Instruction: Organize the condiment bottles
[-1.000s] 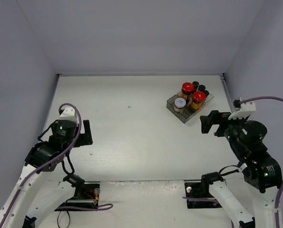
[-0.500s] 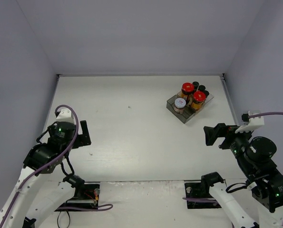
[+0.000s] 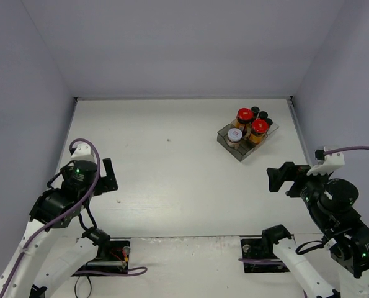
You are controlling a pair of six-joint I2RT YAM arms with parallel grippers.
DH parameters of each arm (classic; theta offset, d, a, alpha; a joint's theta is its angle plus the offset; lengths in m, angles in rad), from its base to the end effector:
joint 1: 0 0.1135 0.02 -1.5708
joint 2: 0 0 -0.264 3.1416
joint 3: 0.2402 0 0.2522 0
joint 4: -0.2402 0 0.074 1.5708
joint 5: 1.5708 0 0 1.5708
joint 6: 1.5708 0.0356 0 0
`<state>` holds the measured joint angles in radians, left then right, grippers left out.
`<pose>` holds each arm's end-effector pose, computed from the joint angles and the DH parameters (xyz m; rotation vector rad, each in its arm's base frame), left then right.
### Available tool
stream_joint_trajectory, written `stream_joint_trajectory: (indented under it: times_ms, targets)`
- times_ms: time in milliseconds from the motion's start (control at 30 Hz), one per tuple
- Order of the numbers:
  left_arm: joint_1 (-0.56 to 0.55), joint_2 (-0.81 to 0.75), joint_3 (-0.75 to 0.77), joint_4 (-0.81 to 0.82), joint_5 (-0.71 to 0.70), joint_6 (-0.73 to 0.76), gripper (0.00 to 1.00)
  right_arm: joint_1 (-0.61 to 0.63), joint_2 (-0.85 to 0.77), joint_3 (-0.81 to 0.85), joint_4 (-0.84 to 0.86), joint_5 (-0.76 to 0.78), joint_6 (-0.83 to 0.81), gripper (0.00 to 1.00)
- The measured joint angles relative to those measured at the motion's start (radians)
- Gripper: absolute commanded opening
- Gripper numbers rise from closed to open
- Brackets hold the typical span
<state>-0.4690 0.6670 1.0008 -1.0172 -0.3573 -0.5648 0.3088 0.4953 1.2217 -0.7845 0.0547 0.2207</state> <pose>0.1016 -0.0375 0.3460 -0.2941 2.1894 -0.1715 0.0390 0.0104 0.4402 -0.0299 1.6407 0.3617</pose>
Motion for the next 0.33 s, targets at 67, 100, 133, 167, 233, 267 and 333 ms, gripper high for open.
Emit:
stream_joint_trajectory:
  times_ms: [67,100,133,167,233,267,333]
  targets:
    - [0.000,-0.003,-0.001,-0.002,-0.001,-0.003,0.97,0.003,-0.001,0.006,-0.007,0.003,0.000,1.00]
    - [0.000,-0.005,-0.001,-0.004,-0.003,-0.005,0.97,0.006,-0.002,0.010,-0.009,0.005,0.001,1.00]
    - [0.000,-0.007,-0.001,-0.005,-0.004,-0.008,0.97,0.008,-0.003,0.014,-0.010,0.007,0.001,1.00]
    - [0.000,-0.008,-0.001,-0.006,-0.005,-0.011,0.97,0.011,-0.003,0.017,-0.012,0.008,0.001,1.00]
    - [0.000,-0.009,-0.001,-0.007,-0.006,-0.016,0.97,0.014,-0.003,0.023,-0.013,0.010,0.001,1.00]
    - [0.000,-0.009,-0.002,-0.007,-0.006,-0.016,0.97,0.014,-0.003,0.024,-0.013,0.010,0.001,1.00]
    - [0.000,-0.009,-0.005,-0.008,-0.006,-0.019,0.97,0.020,-0.003,0.026,-0.013,0.010,0.004,1.00]
